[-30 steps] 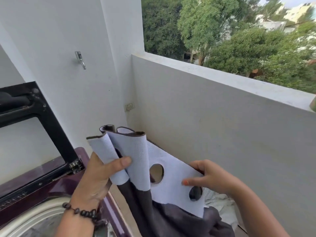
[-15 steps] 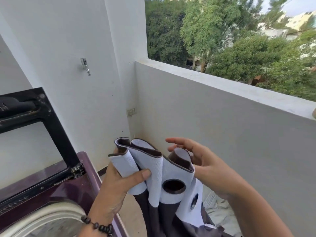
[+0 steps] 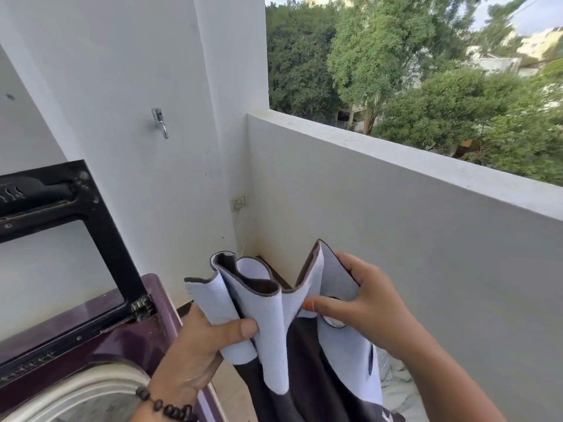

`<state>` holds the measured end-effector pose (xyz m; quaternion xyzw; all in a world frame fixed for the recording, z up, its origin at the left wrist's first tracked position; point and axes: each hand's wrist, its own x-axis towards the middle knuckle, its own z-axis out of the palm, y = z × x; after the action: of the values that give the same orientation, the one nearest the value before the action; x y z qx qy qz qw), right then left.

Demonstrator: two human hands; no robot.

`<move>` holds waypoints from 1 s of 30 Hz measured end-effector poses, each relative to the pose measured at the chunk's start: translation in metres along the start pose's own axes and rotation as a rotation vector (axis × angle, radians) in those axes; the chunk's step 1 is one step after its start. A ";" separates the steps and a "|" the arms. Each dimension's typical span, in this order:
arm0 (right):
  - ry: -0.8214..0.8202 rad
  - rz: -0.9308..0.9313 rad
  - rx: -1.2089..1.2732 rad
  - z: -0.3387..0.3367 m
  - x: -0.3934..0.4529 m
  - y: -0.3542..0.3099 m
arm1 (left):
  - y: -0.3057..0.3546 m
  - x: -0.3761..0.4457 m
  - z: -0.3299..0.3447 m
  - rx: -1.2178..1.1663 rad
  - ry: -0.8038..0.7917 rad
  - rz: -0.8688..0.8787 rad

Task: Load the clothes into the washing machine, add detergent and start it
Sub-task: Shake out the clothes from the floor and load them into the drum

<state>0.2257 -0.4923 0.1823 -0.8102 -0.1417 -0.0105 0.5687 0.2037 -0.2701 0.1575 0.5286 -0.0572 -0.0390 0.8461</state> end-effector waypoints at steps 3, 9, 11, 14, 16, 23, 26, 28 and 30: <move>0.032 -0.051 -0.158 0.012 0.002 -0.002 | 0.002 0.000 0.010 0.136 -0.121 -0.021; -0.066 -0.108 -0.123 0.029 0.001 -0.011 | -0.010 0.006 0.020 0.265 -0.118 0.041; -0.156 -0.123 -0.080 0.024 0.002 -0.012 | -0.011 0.009 0.015 0.312 -0.066 0.078; -0.248 -0.141 -0.109 0.019 0.006 -0.006 | -0.014 0.015 0.005 0.334 0.052 0.121; -0.259 -0.119 -0.074 0.018 0.010 0.001 | -0.014 0.016 0.001 0.334 0.087 0.128; -0.521 0.146 -0.415 -0.003 0.010 0.043 | -0.001 0.012 -0.012 0.038 0.083 0.163; -0.432 0.141 -0.427 -0.014 0.010 0.054 | 0.000 0.010 -0.017 -0.020 0.048 0.126; -0.343 0.107 -0.307 -0.021 0.012 0.048 | 0.002 0.010 -0.016 -0.007 0.007 0.119; -0.247 0.057 -0.110 -0.025 0.013 0.031 | 0.001 0.012 -0.015 0.050 -0.062 0.097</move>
<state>0.2492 -0.5222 0.1646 -0.8389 -0.1865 0.0978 0.5019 0.2174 -0.2576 0.1522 0.5446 -0.1100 -0.0129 0.8314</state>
